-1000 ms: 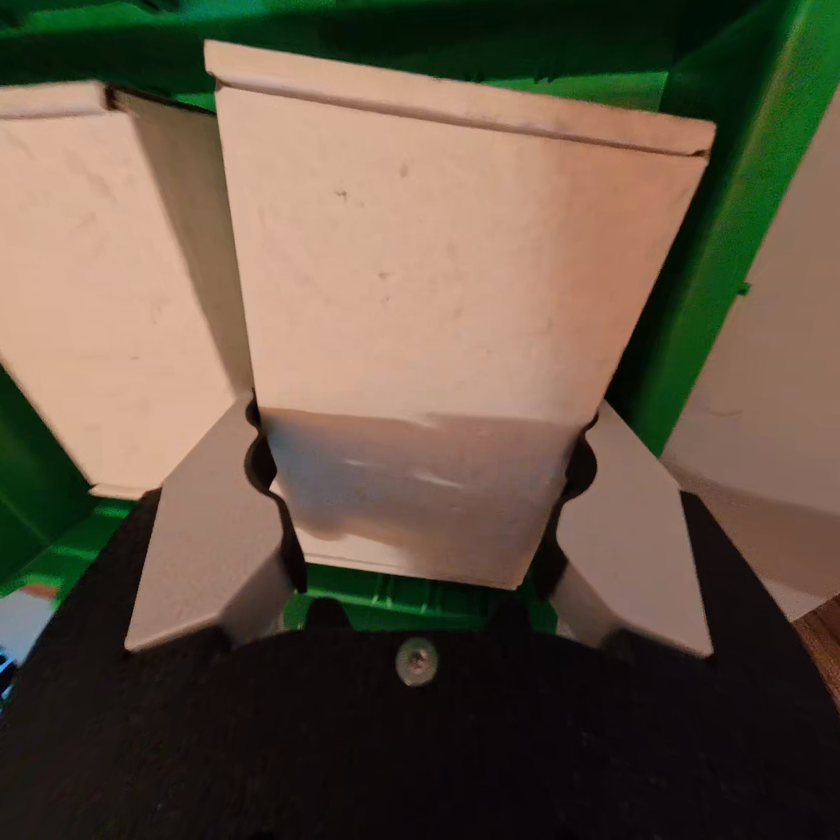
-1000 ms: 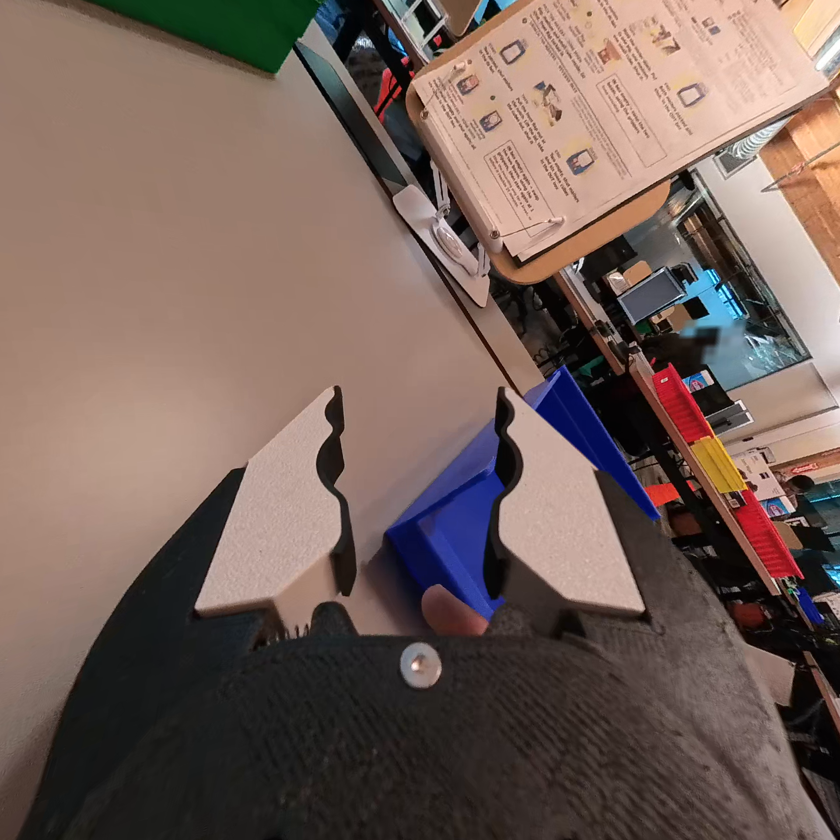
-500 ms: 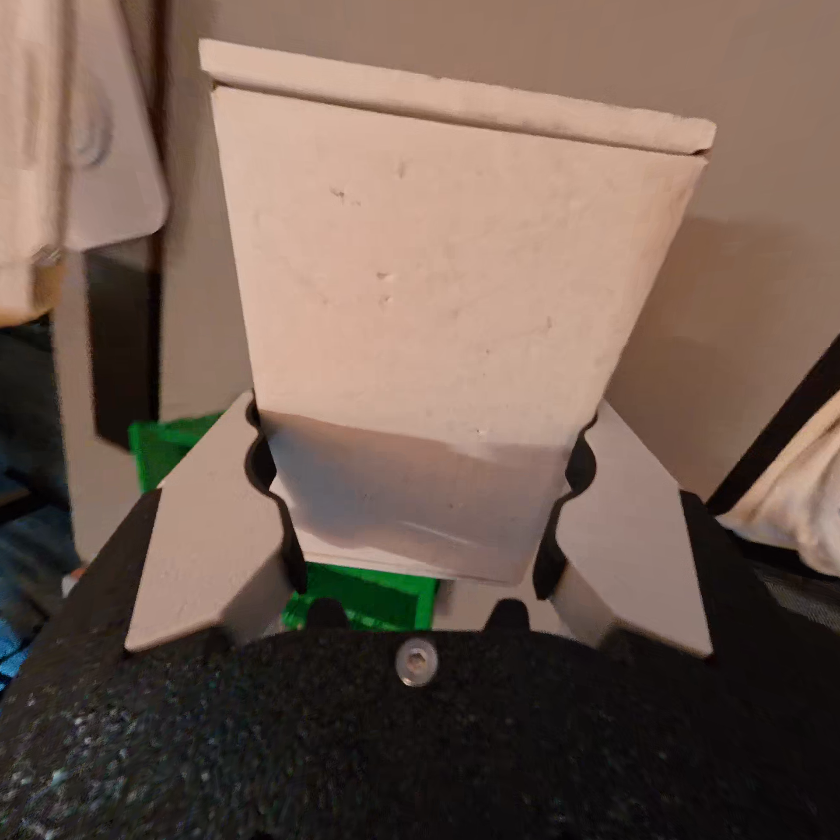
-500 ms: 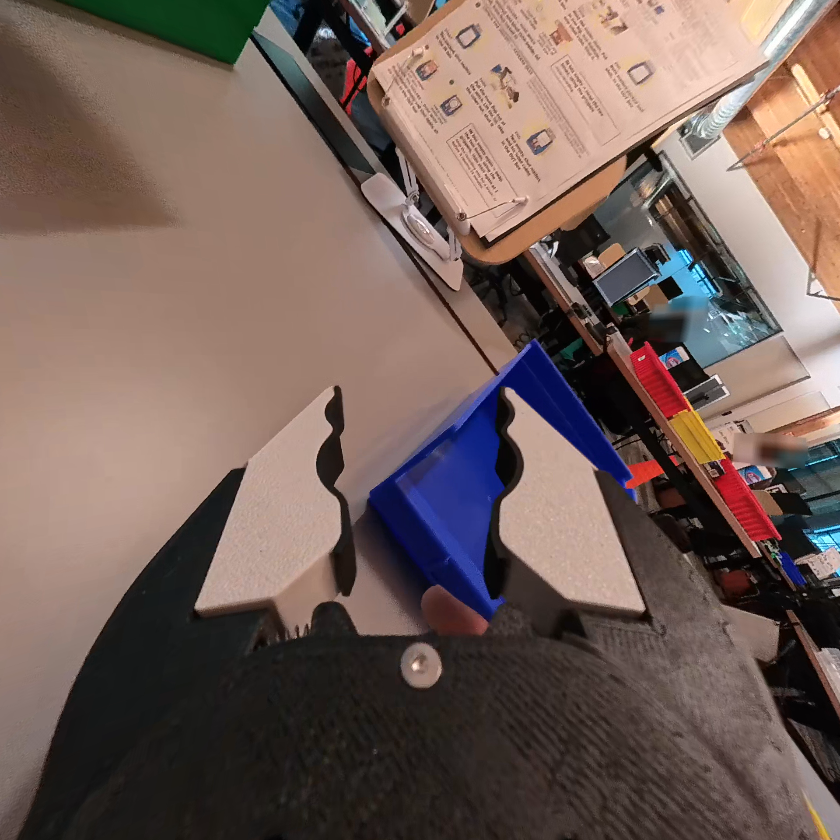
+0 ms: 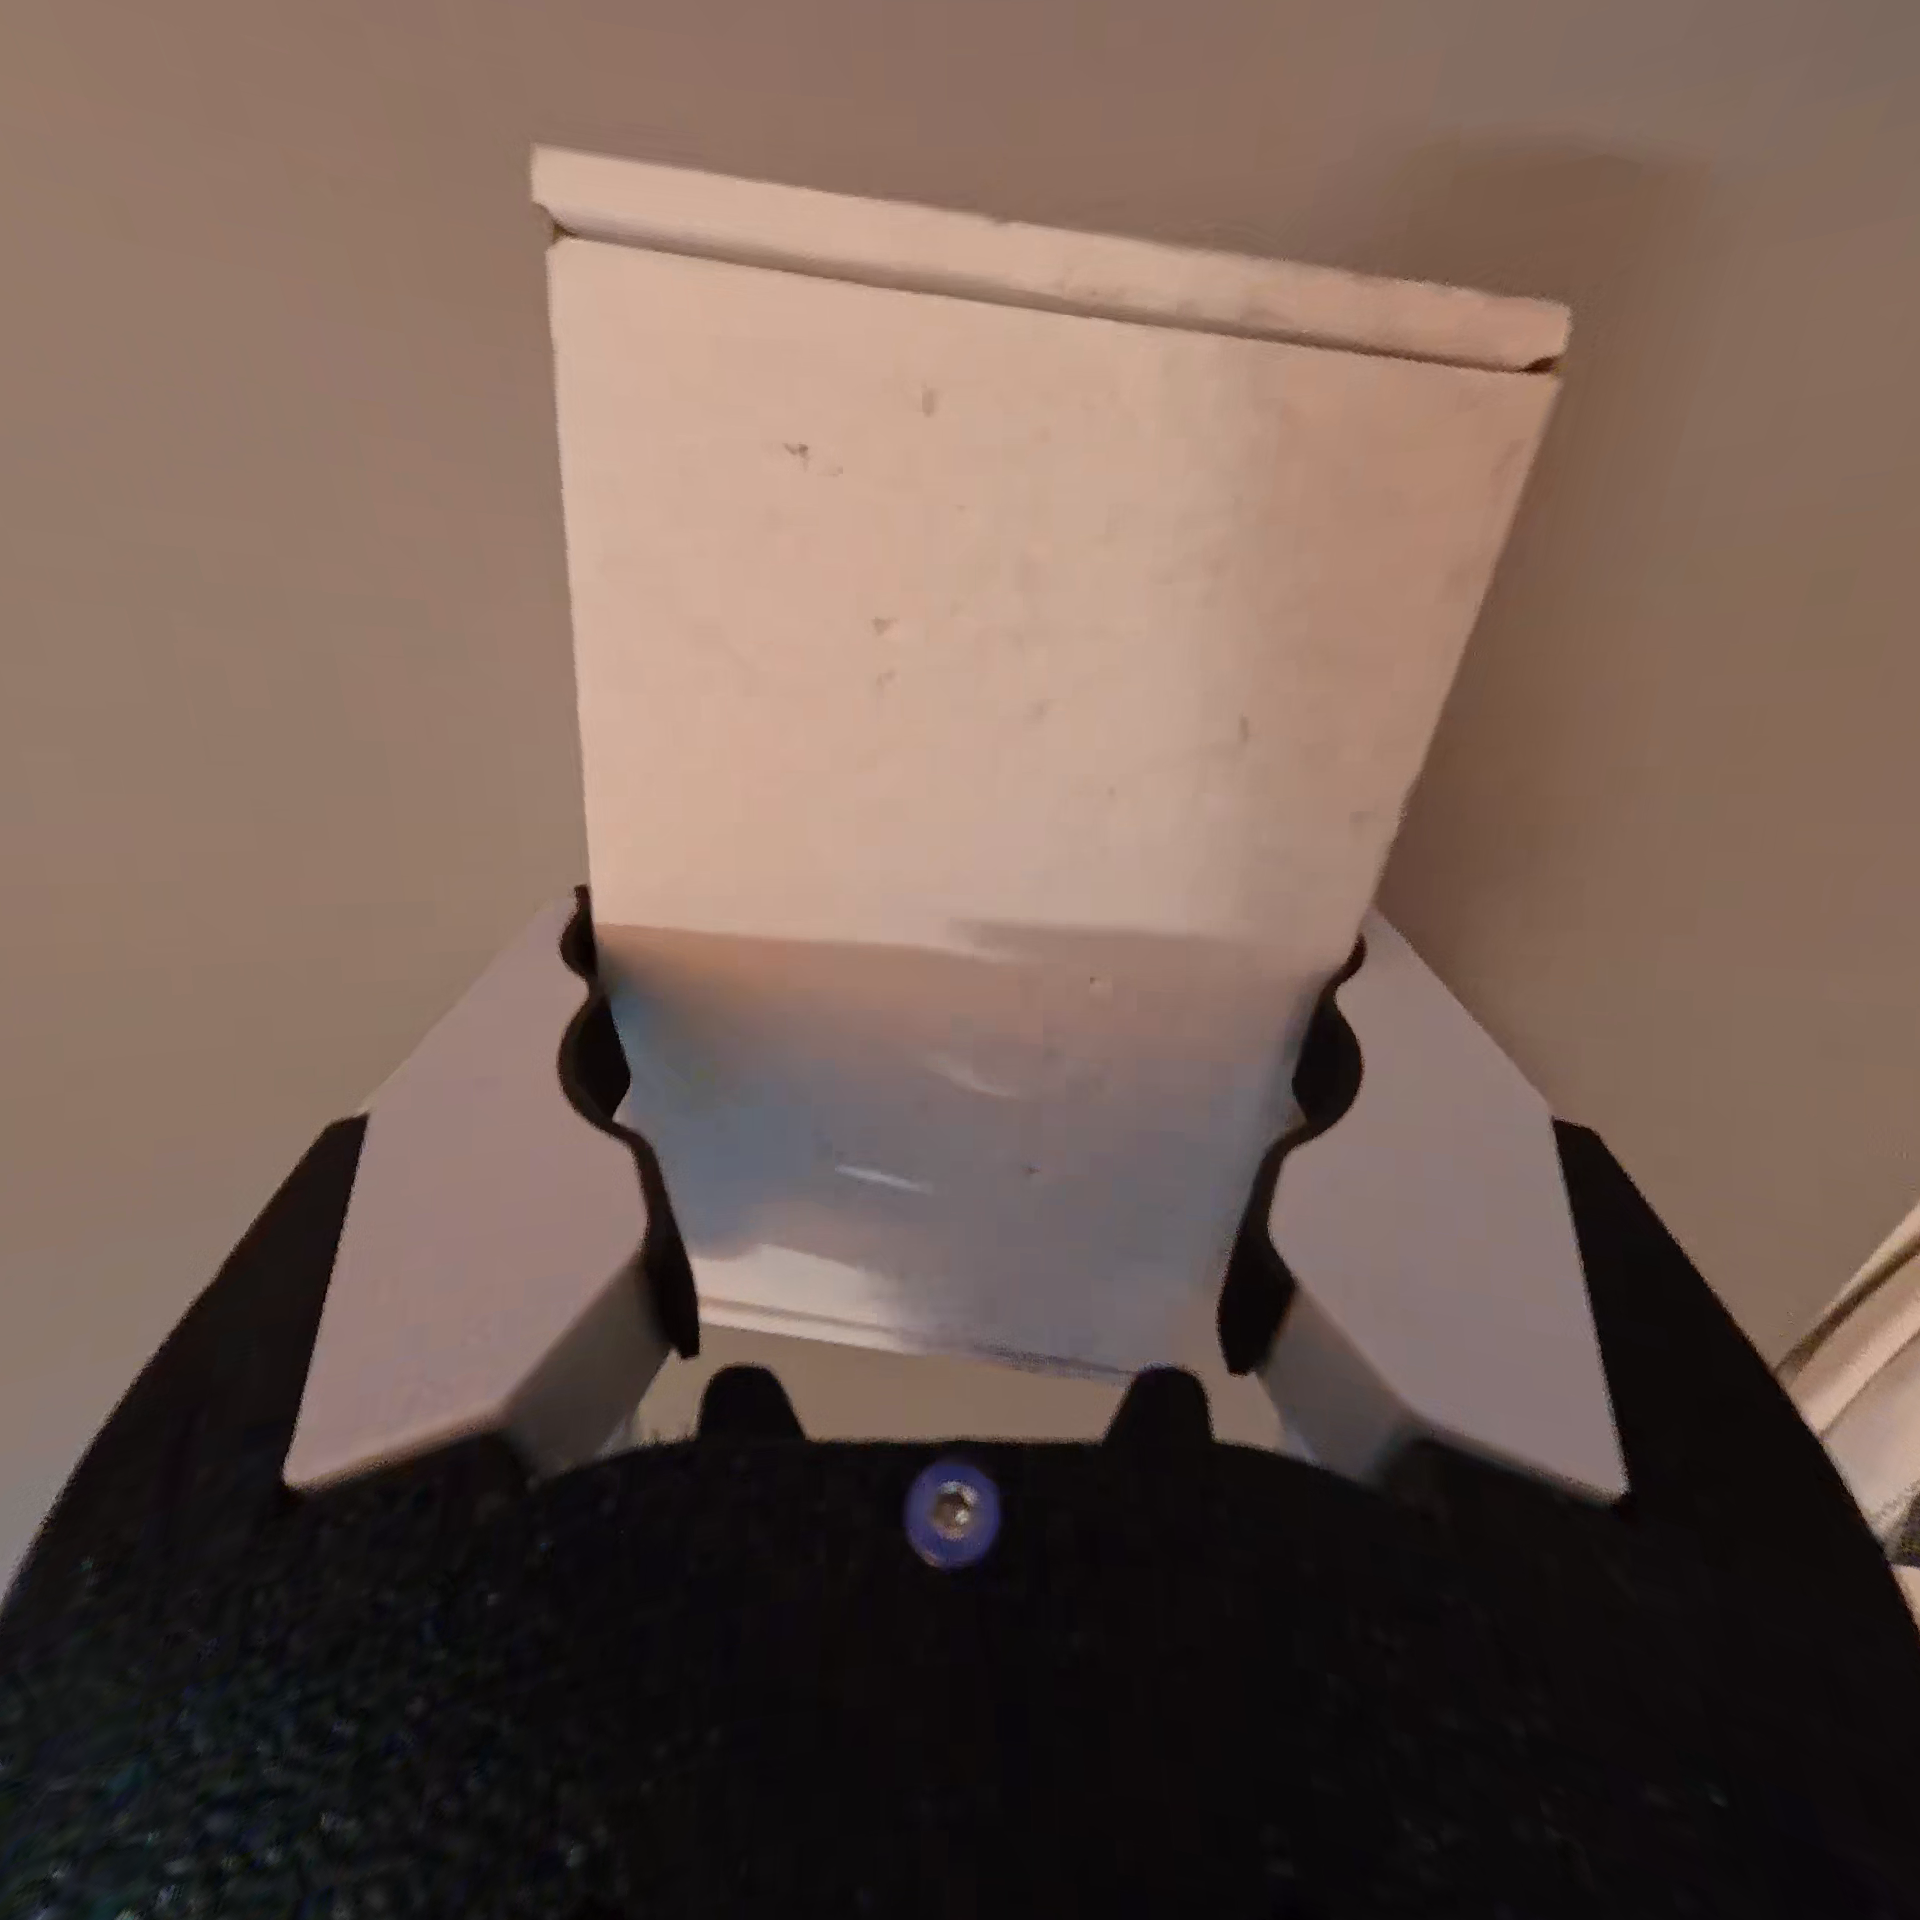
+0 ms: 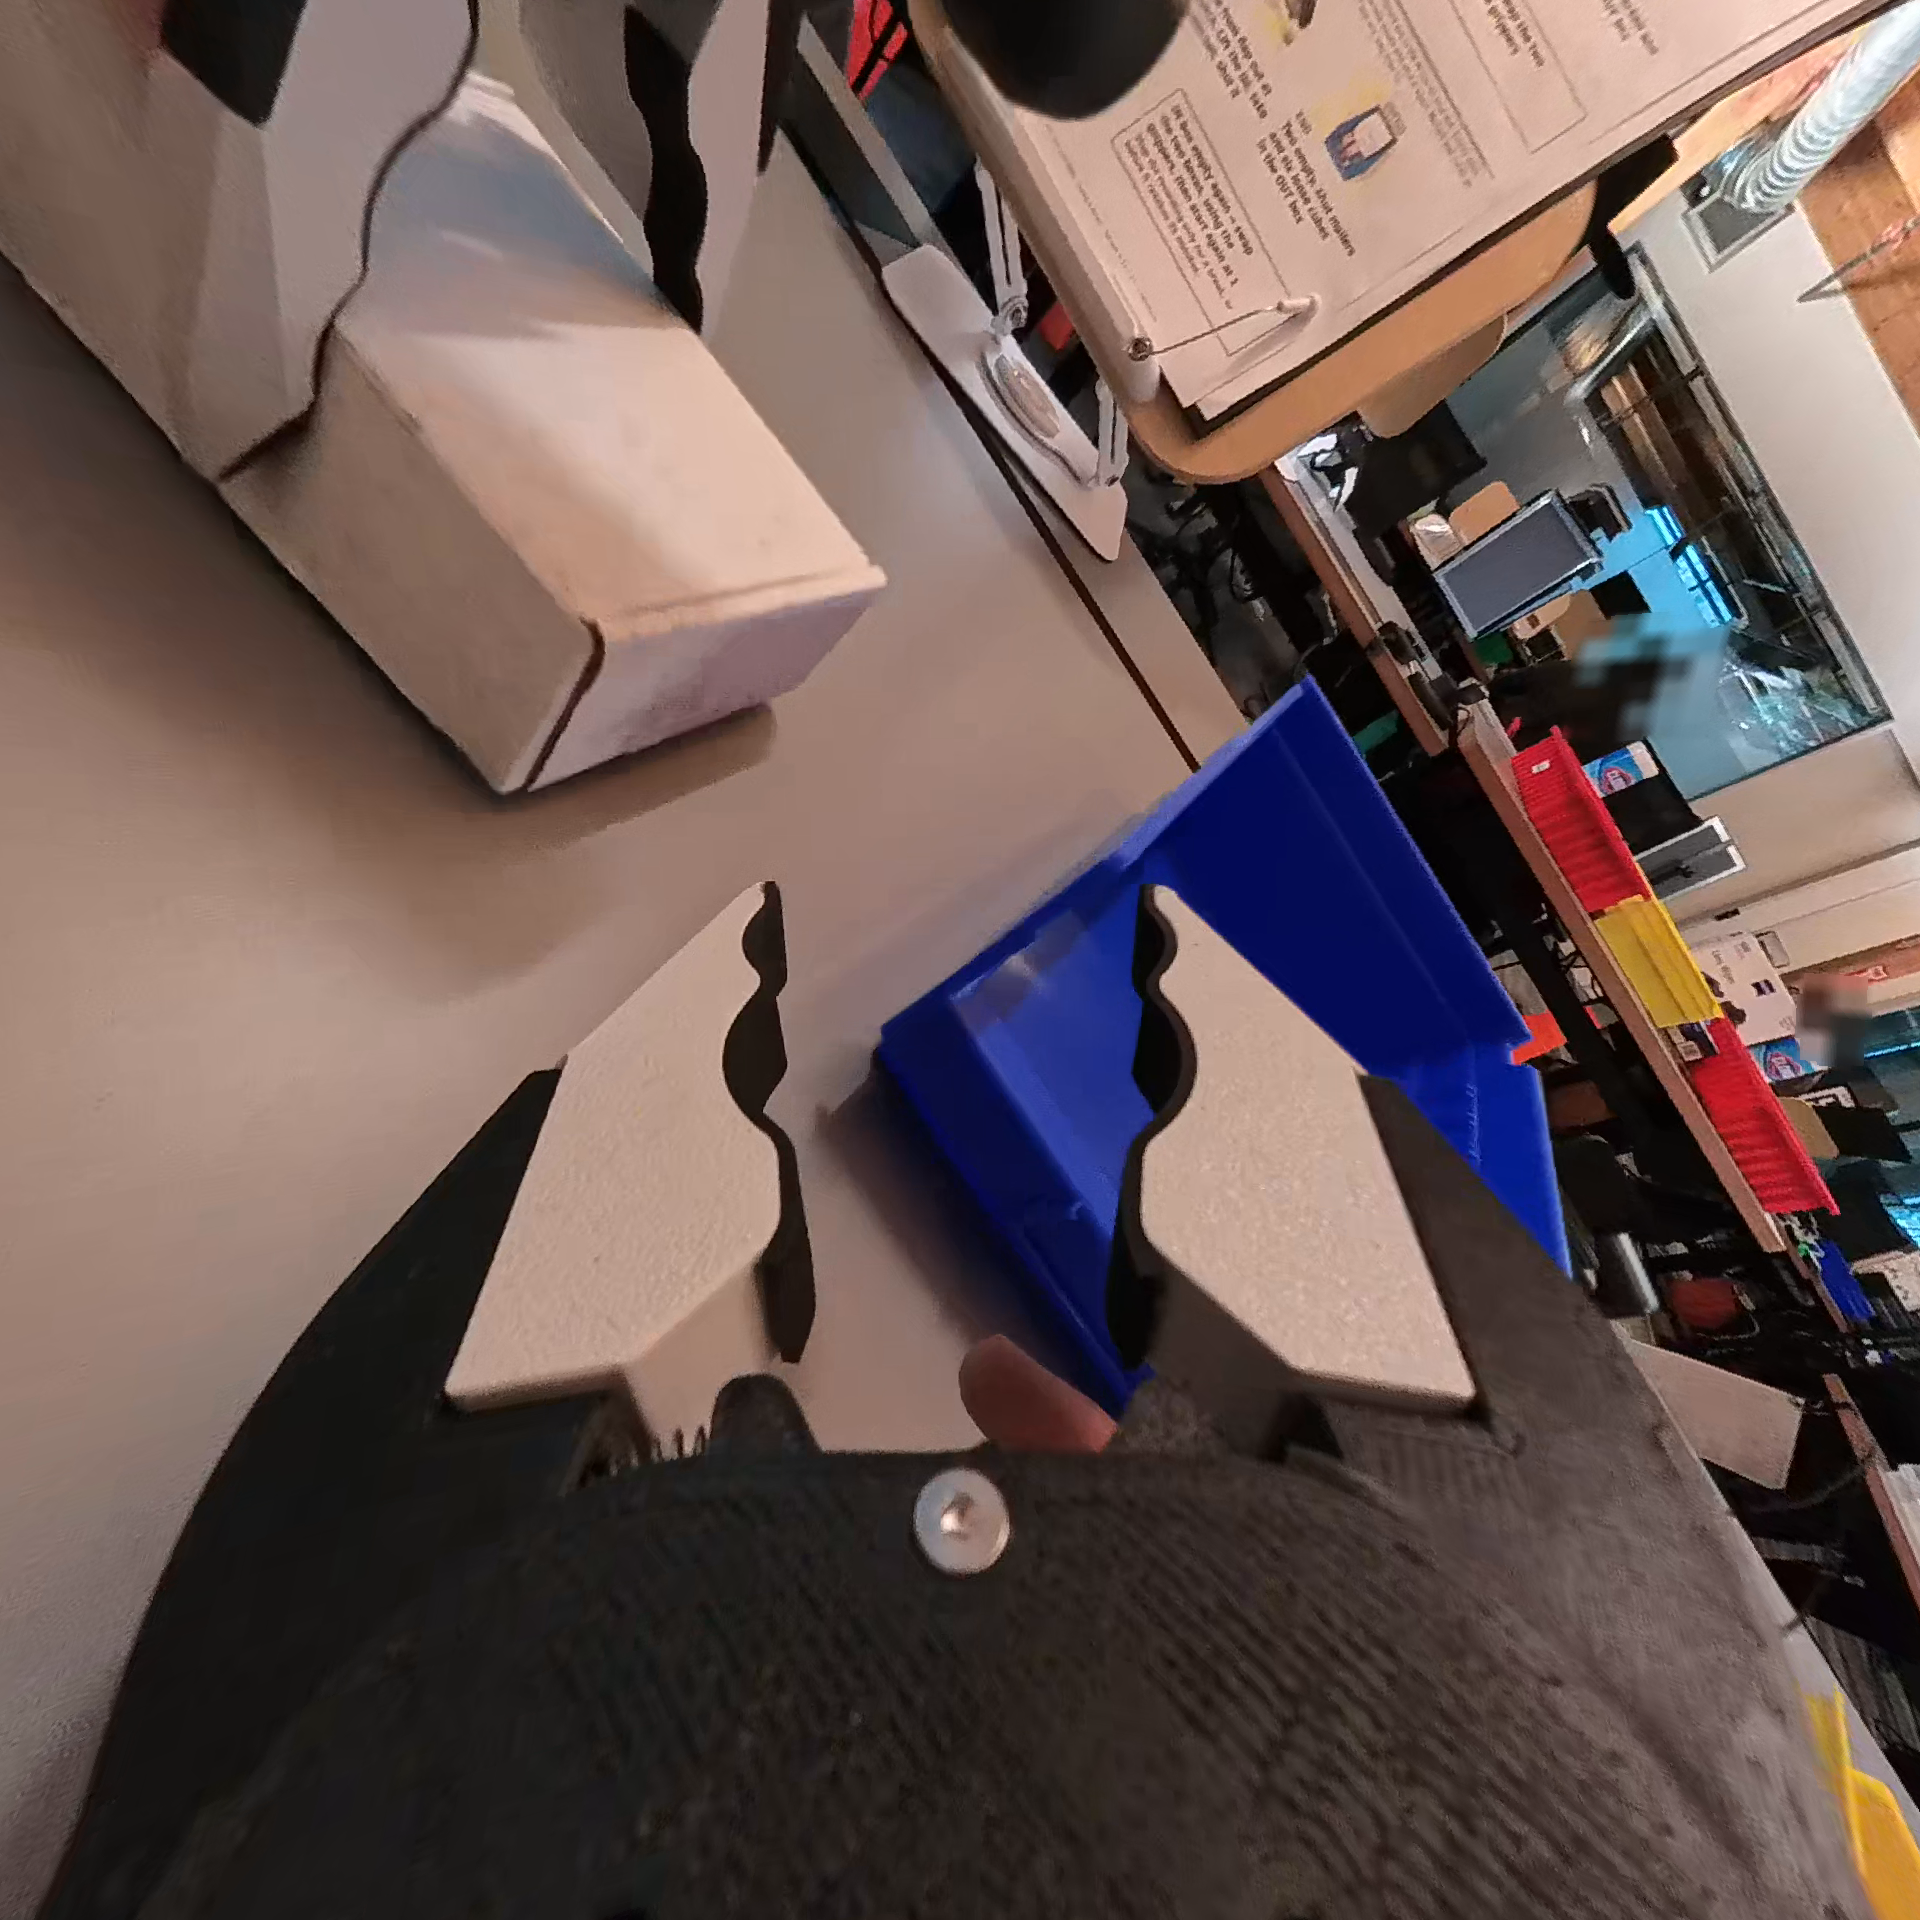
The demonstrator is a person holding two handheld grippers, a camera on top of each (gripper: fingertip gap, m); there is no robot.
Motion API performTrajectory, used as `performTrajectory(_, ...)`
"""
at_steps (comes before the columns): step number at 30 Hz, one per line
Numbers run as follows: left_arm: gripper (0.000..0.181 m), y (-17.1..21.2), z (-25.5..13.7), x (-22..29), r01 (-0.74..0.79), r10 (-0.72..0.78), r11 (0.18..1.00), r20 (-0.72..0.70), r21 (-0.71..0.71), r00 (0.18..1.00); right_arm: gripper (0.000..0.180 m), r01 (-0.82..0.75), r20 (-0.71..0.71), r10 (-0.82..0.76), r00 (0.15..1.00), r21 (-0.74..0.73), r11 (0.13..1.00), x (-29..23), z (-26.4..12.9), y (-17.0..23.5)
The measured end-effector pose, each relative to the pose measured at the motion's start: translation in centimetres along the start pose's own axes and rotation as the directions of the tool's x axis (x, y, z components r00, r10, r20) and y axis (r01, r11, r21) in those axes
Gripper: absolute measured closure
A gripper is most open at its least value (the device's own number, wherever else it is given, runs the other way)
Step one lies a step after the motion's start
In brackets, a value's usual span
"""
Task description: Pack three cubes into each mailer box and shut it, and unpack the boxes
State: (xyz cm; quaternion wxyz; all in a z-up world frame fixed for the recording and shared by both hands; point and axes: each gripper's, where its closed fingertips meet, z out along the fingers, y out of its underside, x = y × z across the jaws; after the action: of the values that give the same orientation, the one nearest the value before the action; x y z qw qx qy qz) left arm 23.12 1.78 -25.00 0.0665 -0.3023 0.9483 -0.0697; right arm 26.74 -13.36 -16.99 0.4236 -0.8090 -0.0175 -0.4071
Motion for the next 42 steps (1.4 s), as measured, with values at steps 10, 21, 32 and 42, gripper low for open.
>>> performTrajectory(10, 0.078, -1.6, -4.1, 0.4, 0.06, -0.039, 0.947, -0.073, 0.317, 0.997, 0.112, 0.05, 0.075, -0.055, 0.996, 0.066, 0.997, -2.0, 0.6, -1.8)
performTrajectory(21, 0.181, -1.1, -4.2, -3.8, 0.126, -0.085, 0.845, -0.103, 0.519, 0.991, 0.112, 0.196, 0.12, -0.215, 0.969, 0.157, 0.968, -5.4, 1.5, -6.2)
performTrajectory(32, 0.181, -1.2, -4.0, -4.7, 0.207, -0.145, 0.839, -0.16, 0.504, 0.976, 0.112, 0.315, 0.157, -0.331, 0.93, 0.121, 0.941, -8.2, 3.1, -6.3)
performTrajectory(42, 0.181, -1.3, -3.8, -6.2, 0.348, -0.221, 0.788, -0.295, 0.507, 0.93, 0.093, 0.433, 0.071, -0.436, 0.897, 0.062, 0.899, -7.3, 4.2, -5.1)
